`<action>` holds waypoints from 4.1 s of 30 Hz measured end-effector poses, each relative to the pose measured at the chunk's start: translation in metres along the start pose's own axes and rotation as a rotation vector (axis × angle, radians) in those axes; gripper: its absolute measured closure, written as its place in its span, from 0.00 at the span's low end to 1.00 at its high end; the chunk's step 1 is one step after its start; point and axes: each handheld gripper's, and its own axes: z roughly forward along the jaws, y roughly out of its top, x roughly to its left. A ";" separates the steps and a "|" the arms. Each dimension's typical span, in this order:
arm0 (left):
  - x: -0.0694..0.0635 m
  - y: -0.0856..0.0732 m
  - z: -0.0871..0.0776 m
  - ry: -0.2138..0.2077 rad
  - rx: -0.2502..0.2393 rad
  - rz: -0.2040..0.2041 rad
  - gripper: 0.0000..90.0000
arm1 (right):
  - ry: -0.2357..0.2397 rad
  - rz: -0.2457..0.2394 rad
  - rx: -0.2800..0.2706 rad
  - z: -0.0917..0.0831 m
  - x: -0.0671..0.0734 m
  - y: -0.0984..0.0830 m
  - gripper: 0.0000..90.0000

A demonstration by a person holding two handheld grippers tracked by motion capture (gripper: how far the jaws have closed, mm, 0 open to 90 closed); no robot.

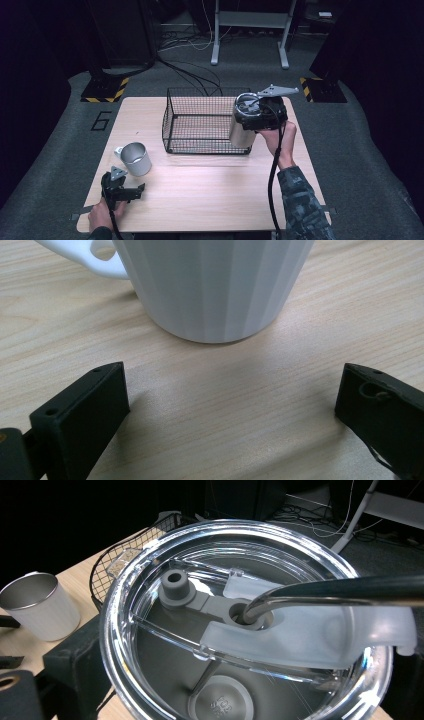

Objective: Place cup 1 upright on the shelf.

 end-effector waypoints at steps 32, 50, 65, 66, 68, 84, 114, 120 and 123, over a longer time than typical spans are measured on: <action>-0.001 0.000 0.000 0.000 -0.002 -0.007 0.01 | -0.022 0.006 0.033 0.044 -0.006 0.015 0.04; -0.001 0.000 0.000 -0.003 -0.002 -0.010 0.01 | -0.050 0.005 0.065 0.071 -0.011 0.017 0.04; 0.000 0.000 0.000 -0.001 -0.001 -0.007 0.01 | -0.068 -0.004 0.106 0.101 -0.011 0.008 0.04; -0.001 0.000 0.000 -0.001 -0.002 -0.007 0.01 | -0.068 -0.007 0.107 0.103 -0.011 0.007 0.04; -0.001 0.000 0.000 -0.003 -0.003 -0.009 0.01 | -0.068 0.000 0.112 0.106 -0.011 0.005 0.04; -0.001 0.000 0.000 -0.002 -0.002 -0.009 0.01 | -0.084 0.028 0.172 0.131 -0.013 -0.016 0.04; -0.001 0.000 0.000 -0.002 -0.003 -0.009 0.01 | -0.102 0.085 0.185 0.151 -0.010 -0.040 0.03; -0.001 0.000 0.000 0.000 -0.002 -0.008 0.01 | -0.104 0.089 0.195 0.148 -0.011 -0.042 0.03; 0.000 0.000 0.000 -0.001 -0.002 -0.007 0.01 | -0.105 0.072 0.201 0.147 -0.010 -0.042 0.02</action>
